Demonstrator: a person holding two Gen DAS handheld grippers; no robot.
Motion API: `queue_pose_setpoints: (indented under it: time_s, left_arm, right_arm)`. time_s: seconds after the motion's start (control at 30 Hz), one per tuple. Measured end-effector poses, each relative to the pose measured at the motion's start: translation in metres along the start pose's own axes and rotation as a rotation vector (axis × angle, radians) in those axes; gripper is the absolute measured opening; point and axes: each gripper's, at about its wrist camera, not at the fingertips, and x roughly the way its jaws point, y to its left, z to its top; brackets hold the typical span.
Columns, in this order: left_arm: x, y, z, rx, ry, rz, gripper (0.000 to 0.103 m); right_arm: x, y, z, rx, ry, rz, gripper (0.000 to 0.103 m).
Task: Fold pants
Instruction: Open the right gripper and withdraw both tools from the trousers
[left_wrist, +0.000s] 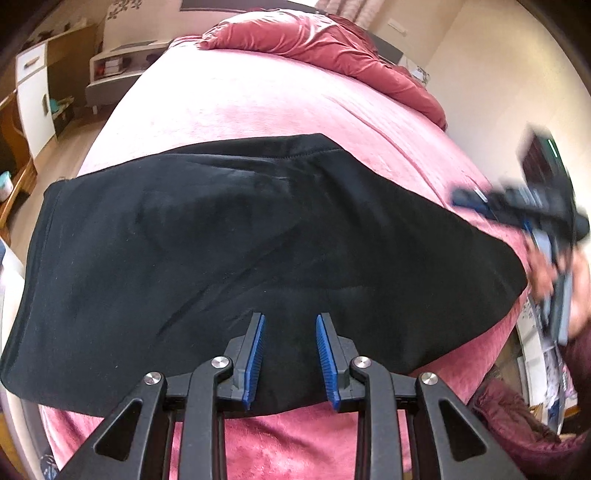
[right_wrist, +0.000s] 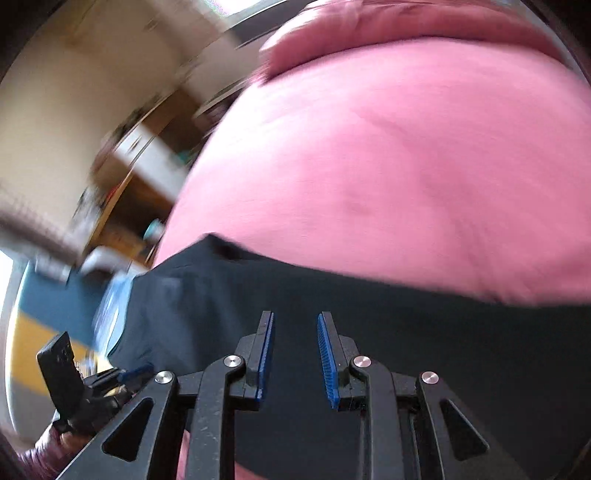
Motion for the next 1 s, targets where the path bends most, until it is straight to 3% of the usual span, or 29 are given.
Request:
queue_pose_setpoints:
  time_s: [0.13,0.3,0.33,0.4,0.53,0.67,0.77,0.83,0.9,1.0]
  left_arm:
    - [0.003,-0.007,-0.001,0.034,0.008,0.009,0.029]
    - [0.009,-0.010,-0.004,0.056,0.021,0.013,0.029]
    - [0.010,-0.009,-0.005,0.059,0.022,0.014,0.029]
    - [0.017,-0.008,-0.004,0.054,0.026,0.015,0.029]
    - [0.027,-0.001,-0.006,0.018,0.035,0.037,0.029]
    - [0.034,0.002,0.000,-0.016,0.051,0.035,0.029]
    - [0.030,0.002,-0.001,-0.015,0.060,0.041,0.029]
    - [0.025,0.004,-0.001,-0.024,0.050,0.040,0.029]
    - [0.012,0.012,-0.004,-0.055,0.029,0.040,0.029]
    - [-0.003,0.029,-0.009,-0.122,-0.012,0.053,0.029]
  right_arm:
    - [0.055,0.048,0.036,-0.097,0.075,0.043,0.038]
    - [0.117,0.075,0.069,-0.182,0.190,0.041,0.038]
    - [0.123,0.079,0.068,-0.193,0.214,0.050,0.037]
    - [0.134,0.086,0.065,-0.234,0.246,0.032,0.008]
    - [0.124,0.085,0.075,-0.266,0.158,0.012,0.007]
    - [0.150,0.074,0.066,-0.280,0.197,-0.084,0.007]
    - [0.152,0.073,0.068,-0.262,0.183,-0.087,0.009]
    - [0.137,0.070,0.070,-0.219,0.154,-0.061,0.016]
    - [0.112,0.069,0.066,-0.216,0.103,-0.071,0.033]
    - [0.075,0.076,0.041,-0.231,0.089,-0.008,0.034]
